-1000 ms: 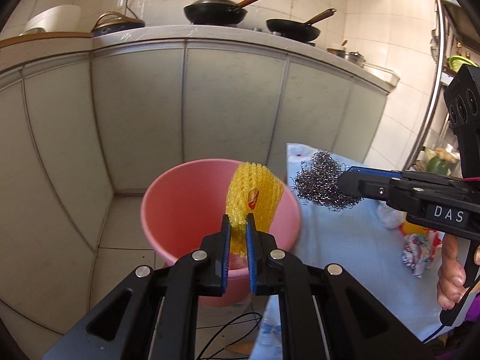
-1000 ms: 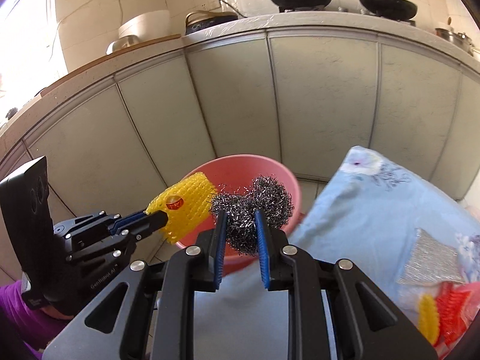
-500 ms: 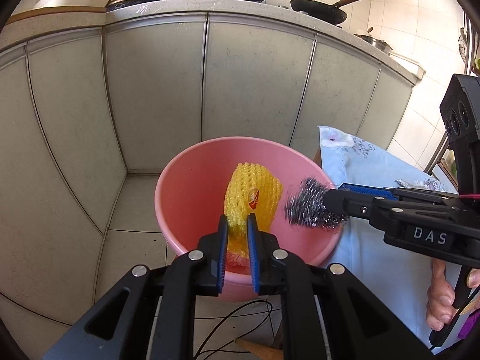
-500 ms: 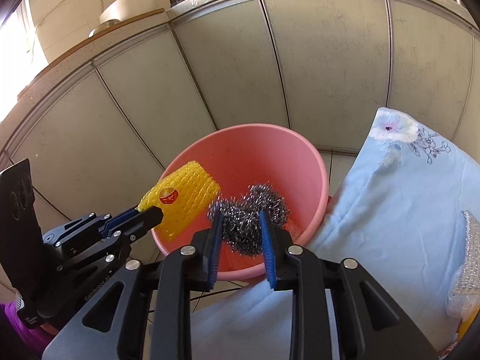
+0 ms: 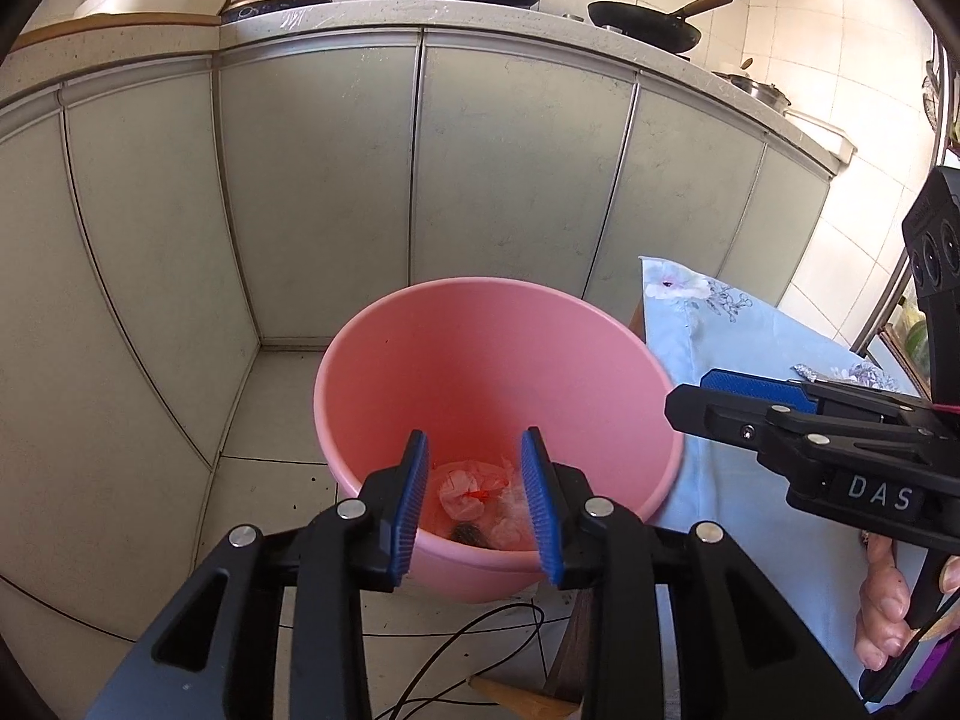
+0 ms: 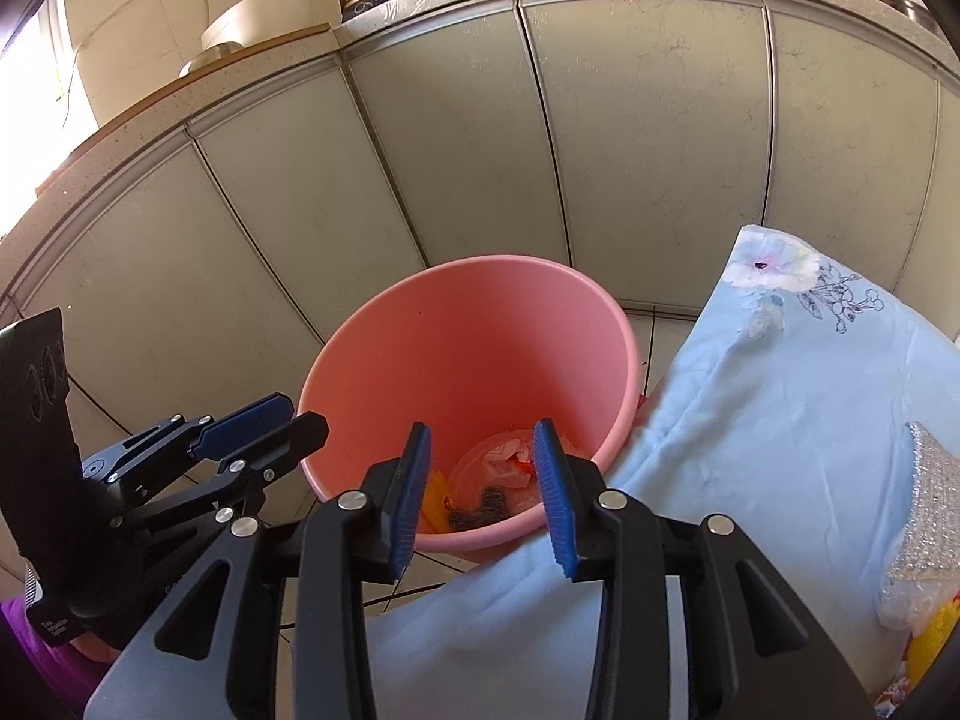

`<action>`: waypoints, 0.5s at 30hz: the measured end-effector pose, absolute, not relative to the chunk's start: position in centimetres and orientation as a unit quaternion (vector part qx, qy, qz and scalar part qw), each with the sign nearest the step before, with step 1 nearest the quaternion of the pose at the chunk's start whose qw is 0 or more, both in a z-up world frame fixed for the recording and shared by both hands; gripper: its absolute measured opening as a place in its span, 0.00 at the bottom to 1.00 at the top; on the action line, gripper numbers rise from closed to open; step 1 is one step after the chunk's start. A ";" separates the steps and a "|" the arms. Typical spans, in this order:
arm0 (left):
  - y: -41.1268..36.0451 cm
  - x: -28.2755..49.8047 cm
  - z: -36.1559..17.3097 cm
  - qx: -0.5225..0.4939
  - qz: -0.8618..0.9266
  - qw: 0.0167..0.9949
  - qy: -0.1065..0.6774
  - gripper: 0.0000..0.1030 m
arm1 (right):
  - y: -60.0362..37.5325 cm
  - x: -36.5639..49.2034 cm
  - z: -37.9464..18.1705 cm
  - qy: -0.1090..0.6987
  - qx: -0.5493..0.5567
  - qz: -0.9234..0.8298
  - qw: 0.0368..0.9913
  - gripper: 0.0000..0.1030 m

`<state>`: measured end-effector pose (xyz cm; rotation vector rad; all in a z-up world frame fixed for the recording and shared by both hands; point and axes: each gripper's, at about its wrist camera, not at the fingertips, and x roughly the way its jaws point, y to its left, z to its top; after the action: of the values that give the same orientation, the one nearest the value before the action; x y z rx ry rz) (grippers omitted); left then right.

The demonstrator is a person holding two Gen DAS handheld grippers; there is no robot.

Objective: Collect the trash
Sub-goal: 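Release the foam net and steel wool into the pink bucket with both grippers, then move both open grippers back over the trash on the table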

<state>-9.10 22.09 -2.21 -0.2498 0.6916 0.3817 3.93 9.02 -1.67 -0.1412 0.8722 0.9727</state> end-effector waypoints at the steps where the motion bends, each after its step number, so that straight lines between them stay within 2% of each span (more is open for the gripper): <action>1: 22.0 -9.1 -2.1 -0.121 0.185 0.916 0.335 0.30 | 8.7 3.8 -1.5 0.403 -0.065 0.452 0.793 0.35; 15: 19.1 -9.4 -0.3 -0.109 0.156 0.926 0.325 0.30 | 3.1 1.7 1.3 0.373 -0.049 0.431 0.820 0.35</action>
<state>-9.45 19.06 -0.35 -0.2234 0.6662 0.3199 1.67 3.07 1.26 -0.1046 0.7942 0.9185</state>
